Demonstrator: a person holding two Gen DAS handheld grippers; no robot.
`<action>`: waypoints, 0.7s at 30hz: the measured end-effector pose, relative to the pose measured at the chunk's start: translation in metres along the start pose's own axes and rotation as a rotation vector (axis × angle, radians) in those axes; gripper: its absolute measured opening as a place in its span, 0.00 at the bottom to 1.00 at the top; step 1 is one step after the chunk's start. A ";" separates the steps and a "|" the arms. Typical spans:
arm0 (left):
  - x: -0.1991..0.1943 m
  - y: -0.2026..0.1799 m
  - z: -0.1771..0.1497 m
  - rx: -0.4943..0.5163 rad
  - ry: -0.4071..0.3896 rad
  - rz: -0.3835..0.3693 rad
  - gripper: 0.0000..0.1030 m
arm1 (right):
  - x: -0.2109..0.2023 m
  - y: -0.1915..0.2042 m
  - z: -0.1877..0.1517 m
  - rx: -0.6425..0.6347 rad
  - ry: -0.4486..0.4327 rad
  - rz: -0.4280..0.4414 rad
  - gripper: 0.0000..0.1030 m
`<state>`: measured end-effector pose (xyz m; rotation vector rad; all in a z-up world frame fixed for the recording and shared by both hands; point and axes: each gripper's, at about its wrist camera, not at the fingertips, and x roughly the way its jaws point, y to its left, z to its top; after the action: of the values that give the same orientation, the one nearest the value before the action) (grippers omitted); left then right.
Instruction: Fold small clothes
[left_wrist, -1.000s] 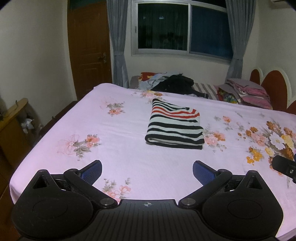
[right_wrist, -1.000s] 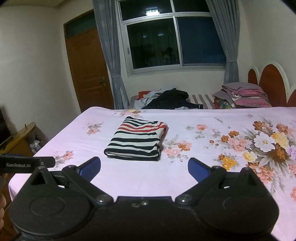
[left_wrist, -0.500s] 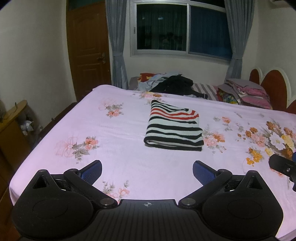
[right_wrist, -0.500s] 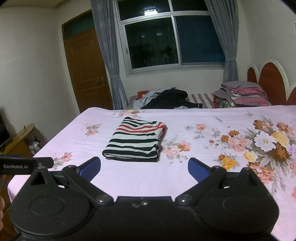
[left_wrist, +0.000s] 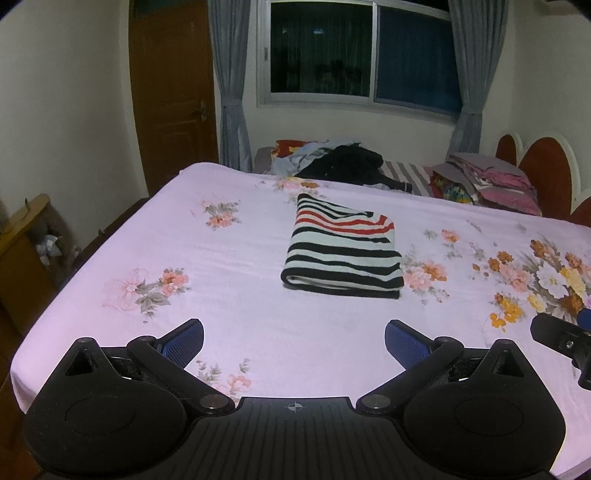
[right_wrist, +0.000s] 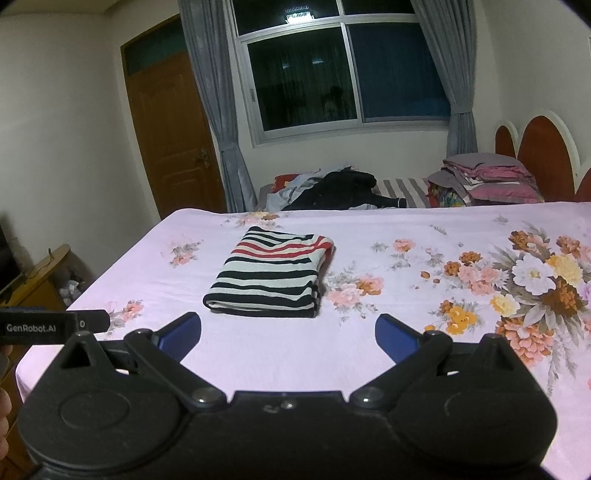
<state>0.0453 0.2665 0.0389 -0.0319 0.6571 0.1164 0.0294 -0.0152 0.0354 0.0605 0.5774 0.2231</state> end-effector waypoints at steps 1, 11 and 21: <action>0.001 -0.002 0.000 0.000 0.002 -0.002 1.00 | 0.000 0.000 0.000 0.000 0.000 0.002 0.98; 0.020 -0.007 0.002 -0.015 0.048 -0.051 1.00 | 0.013 -0.005 -0.001 0.016 0.021 -0.002 0.98; 0.035 -0.012 0.007 -0.006 0.035 -0.051 1.00 | 0.021 -0.009 -0.002 0.029 0.021 -0.015 0.98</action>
<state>0.0784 0.2586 0.0228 -0.0569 0.6906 0.0691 0.0475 -0.0195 0.0212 0.0820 0.6020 0.2010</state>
